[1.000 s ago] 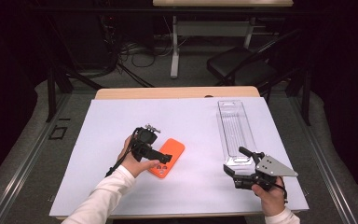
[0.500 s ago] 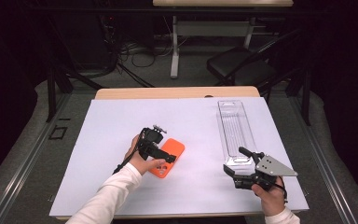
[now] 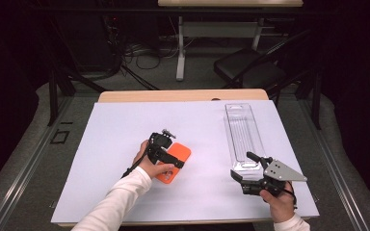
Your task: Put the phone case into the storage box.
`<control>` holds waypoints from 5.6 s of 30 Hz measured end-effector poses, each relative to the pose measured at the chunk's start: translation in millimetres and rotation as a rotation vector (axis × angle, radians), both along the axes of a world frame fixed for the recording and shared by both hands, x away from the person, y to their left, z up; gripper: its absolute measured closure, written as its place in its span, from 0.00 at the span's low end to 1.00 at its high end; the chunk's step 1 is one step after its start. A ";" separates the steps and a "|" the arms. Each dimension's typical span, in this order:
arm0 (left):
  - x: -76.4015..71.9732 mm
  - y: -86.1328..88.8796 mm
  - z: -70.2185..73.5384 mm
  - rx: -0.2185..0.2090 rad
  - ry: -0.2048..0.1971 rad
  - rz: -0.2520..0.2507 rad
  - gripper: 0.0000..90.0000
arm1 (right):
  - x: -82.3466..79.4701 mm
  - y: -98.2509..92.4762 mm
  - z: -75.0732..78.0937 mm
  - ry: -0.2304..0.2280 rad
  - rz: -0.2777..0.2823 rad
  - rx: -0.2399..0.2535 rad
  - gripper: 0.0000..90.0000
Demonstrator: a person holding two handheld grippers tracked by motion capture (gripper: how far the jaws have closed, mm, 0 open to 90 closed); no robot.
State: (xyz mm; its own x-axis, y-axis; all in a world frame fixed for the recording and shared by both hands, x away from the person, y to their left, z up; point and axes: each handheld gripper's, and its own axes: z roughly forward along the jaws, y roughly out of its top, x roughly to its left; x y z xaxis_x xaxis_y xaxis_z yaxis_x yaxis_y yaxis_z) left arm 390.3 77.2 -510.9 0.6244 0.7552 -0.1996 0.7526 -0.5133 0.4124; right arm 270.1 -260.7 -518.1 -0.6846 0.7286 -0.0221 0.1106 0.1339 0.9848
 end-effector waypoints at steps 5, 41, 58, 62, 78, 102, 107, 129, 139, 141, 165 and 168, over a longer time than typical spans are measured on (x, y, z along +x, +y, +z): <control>3.1 -4.3 -4.3 0.011 0.019 0.006 0.01 | 0.0 -0.2 0.0 0.001 0.001 0.000 0.16; 14.5 -14.2 -26.8 0.115 0.052 0.013 0.02 | 0.8 -0.5 -0.5 0.005 0.004 -0.004 0.16; 12.1 -19.3 -29.1 0.174 0.016 0.008 0.04 | 1.1 -0.6 -0.8 0.008 0.004 -0.006 0.16; 10.4 -20.7 -28.9 0.195 0.001 0.013 0.08 | 1.1 -0.7 -0.8 0.008 0.005 -0.009 0.16; 9.1 -22.0 -28.2 0.208 -0.006 0.019 0.12 | 1.6 -0.9 -1.2 0.010 0.005 -0.009 0.16; 10.5 -19.7 -24.9 0.211 0.016 0.027 0.17 | 1.9 -1.4 -1.3 0.012 0.004 -0.011 0.16; 10.9 -15.8 -21.5 0.215 0.014 0.032 0.17 | 1.8 -1.4 -1.3 0.014 0.004 -0.012 0.16; -0.7 5.4 3.9 0.203 0.020 0.009 0.17 | 2.5 0.6 -2.6 0.025 0.000 -0.013 0.16; -10.3 11.3 21.7 0.186 0.018 -0.009 0.17 | 2.9 2.1 -3.2 0.031 -0.008 -0.011 0.16; -12.1 11.9 24.4 0.184 0.019 -0.015 0.17 | 3.0 2.8 -3.2 0.036 -0.004 -0.012 0.16; -24.4 19.2 46.8 0.150 0.016 -0.052 0.17 | 0.0 11.7 0.5 0.025 -0.005 -0.060 0.16; -25.6 20.4 49.2 0.147 0.017 -0.062 0.17 | 1.4 12.2 0.3 0.042 -0.009 -0.062 0.16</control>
